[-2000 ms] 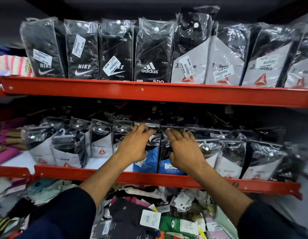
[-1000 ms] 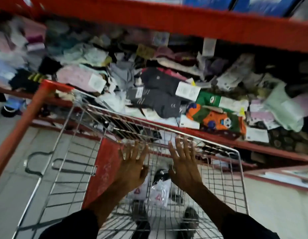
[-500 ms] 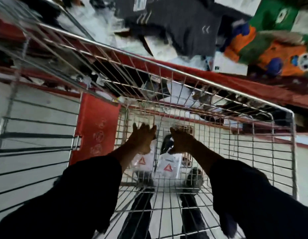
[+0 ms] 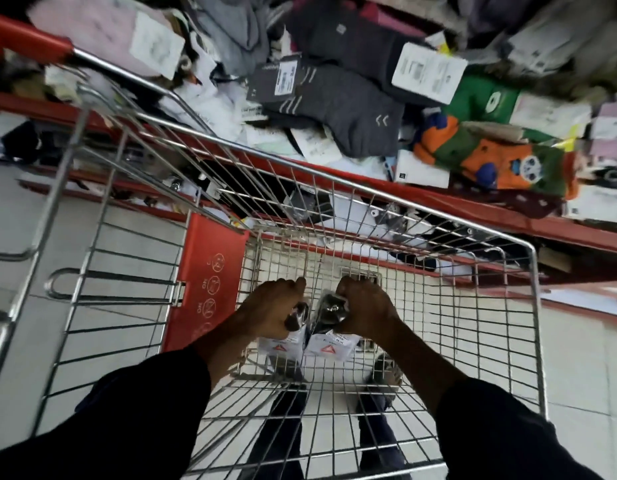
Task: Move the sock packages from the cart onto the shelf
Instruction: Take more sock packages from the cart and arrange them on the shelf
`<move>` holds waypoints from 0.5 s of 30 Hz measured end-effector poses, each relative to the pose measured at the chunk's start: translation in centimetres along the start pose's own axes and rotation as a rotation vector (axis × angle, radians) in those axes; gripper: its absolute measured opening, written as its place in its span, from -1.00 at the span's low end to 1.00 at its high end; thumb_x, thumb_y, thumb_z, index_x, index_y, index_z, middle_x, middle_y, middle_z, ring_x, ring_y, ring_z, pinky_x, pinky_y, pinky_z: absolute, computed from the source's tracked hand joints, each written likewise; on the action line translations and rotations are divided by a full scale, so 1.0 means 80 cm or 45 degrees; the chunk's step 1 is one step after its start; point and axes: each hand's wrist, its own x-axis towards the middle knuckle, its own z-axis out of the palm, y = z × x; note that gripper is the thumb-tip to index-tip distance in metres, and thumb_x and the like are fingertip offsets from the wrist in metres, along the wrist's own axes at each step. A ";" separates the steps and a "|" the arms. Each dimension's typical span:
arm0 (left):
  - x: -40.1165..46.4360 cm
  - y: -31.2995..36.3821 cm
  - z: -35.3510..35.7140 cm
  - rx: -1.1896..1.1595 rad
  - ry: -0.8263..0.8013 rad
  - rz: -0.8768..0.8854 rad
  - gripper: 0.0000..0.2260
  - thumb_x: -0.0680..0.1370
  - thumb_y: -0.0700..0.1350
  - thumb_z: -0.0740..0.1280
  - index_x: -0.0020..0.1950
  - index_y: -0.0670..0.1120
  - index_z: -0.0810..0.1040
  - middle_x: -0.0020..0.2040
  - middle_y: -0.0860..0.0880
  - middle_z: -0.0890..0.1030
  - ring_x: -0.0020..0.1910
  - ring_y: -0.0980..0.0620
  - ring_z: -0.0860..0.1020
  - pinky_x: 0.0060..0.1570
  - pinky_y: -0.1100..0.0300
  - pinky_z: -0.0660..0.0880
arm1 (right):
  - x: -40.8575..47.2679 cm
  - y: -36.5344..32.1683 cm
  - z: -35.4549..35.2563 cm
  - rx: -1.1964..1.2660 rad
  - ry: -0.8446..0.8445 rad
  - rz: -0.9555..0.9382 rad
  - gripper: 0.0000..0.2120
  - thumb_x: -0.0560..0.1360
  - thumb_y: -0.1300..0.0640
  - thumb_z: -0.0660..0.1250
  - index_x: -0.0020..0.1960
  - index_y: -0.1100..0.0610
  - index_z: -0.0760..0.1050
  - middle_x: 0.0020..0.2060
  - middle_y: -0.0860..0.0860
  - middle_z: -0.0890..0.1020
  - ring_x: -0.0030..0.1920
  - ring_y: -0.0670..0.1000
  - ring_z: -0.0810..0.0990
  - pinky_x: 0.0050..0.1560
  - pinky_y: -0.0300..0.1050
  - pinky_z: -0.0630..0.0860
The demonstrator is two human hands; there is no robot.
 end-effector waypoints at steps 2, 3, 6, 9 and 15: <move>-0.025 0.008 -0.032 0.061 0.134 -0.043 -0.39 0.40 -0.09 0.53 0.30 -0.13 0.25 -0.09 -0.04 0.51 -0.14 -0.01 0.54 -0.26 0.18 0.37 | -0.025 -0.015 -0.034 -0.001 0.128 -0.030 -0.42 0.30 -0.16 0.56 0.19 0.10 0.50 0.07 0.03 0.71 0.13 0.10 0.66 0.11 -0.08 0.54; -0.038 0.013 -0.053 0.112 0.204 -0.062 -0.39 0.39 -0.09 0.52 0.29 -0.12 0.24 -0.08 -0.05 0.55 -0.11 -0.04 0.58 -0.25 0.18 0.36 | -0.038 -0.023 -0.057 -0.009 0.190 -0.042 -0.42 0.31 -0.18 0.54 0.20 0.08 0.50 0.08 0.02 0.71 0.14 0.09 0.65 0.11 -0.08 0.52; -0.086 0.028 -0.124 0.136 0.370 -0.121 -0.39 0.39 -0.09 0.53 0.29 -0.08 0.26 -0.08 -0.02 0.56 -0.12 -0.03 0.57 -0.31 0.30 0.36 | -0.075 -0.052 -0.134 -0.036 0.323 -0.068 -0.43 0.33 -0.16 0.53 0.23 0.05 0.49 0.12 0.02 0.69 0.19 0.10 0.62 0.15 -0.09 0.49; -0.143 0.046 -0.208 0.153 0.510 -0.160 -0.36 0.35 -0.09 0.54 0.30 -0.03 0.26 -0.14 0.03 0.43 -0.19 0.00 0.49 -0.36 0.23 0.41 | -0.115 -0.084 -0.221 -0.113 0.464 -0.092 -0.45 0.31 -0.16 0.50 0.23 0.02 0.50 0.10 0.04 0.69 0.16 0.13 0.63 0.14 -0.06 0.52; -0.241 0.081 -0.369 0.335 0.796 -0.194 -0.36 0.37 -0.06 0.48 0.35 -0.05 0.25 0.02 -0.09 0.58 -0.04 -0.14 0.61 -0.24 0.13 0.37 | -0.202 -0.146 -0.380 -0.199 0.809 -0.181 -0.53 0.26 -0.07 0.53 0.13 -0.01 0.57 -0.06 0.04 0.73 0.01 0.15 0.68 -0.11 -0.11 0.48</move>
